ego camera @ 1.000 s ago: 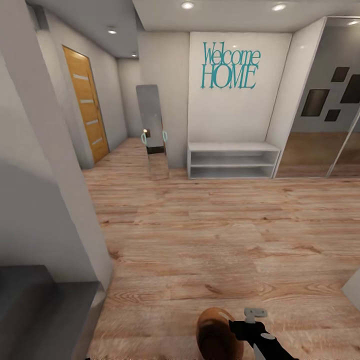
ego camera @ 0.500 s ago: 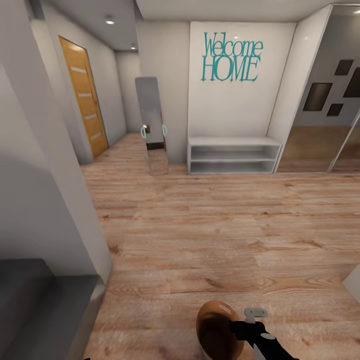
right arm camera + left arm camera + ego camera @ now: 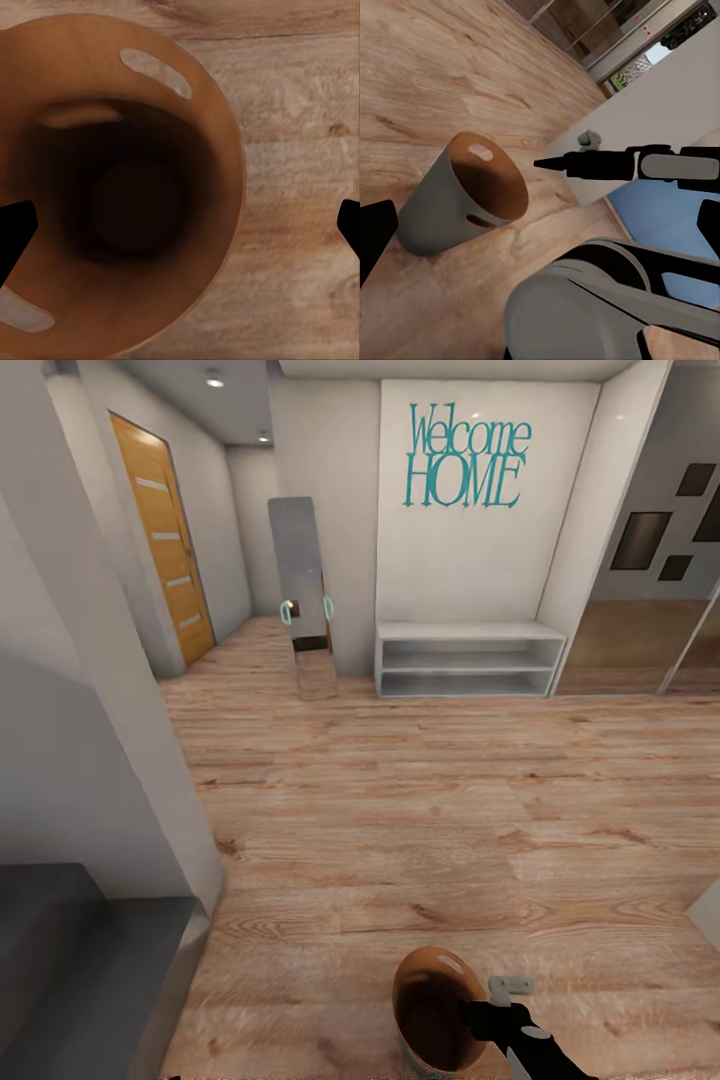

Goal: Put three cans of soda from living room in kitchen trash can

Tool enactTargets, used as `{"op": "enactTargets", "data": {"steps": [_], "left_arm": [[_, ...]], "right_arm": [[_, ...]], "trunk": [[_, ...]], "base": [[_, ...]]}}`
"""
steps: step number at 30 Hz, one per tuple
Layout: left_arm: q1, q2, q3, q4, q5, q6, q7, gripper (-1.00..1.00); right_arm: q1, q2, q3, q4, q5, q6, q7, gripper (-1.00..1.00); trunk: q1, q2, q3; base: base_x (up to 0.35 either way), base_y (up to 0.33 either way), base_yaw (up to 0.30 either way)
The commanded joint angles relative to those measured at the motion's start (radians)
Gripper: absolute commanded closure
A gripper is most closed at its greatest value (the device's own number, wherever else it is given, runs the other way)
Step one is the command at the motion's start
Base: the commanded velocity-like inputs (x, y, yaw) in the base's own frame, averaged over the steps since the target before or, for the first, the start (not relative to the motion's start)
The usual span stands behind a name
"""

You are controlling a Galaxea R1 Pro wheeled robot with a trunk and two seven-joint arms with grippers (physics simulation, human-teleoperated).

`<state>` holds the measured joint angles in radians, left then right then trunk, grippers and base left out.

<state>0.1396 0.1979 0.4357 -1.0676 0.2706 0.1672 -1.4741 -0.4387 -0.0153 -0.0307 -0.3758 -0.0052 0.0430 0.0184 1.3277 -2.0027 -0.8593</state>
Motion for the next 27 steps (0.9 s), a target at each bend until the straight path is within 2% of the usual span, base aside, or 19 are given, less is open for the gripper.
{"op": "enactTargets", "data": {"steps": [1, 8, 27], "left_arm": [[0.0, 0.0, 0.0, 0.0, 0.0, 0.0, 0.0, -1.0], [0.0, 0.0, 0.002, 0.0, 0.0, 0.0, 0.0, -1.0], [0.0, 0.0, 0.0, 0.0, -0.001, 0.0, 0.0, -1.0]], "right_arm": [[0.0, 0.0, 0.0, 0.0, 0.0, 0.0, 0.0, -1.0], [0.0, 0.0, 0.0, 0.0, 0.0, -0.001, 0.0, -1.0], [0.001, 0.0, 0.0, 0.0, 0.0, -0.002, 0.0, -1.0]], "trunk": [[0.004, -0.007, -0.005], [0.004, -0.007, -0.014], [0.008, -0.014, -0.019]], "base": [[0.0, 0.0, 0.0], [0.0, 0.0, 0.0], [0.044, 0.0, 0.0]]}}
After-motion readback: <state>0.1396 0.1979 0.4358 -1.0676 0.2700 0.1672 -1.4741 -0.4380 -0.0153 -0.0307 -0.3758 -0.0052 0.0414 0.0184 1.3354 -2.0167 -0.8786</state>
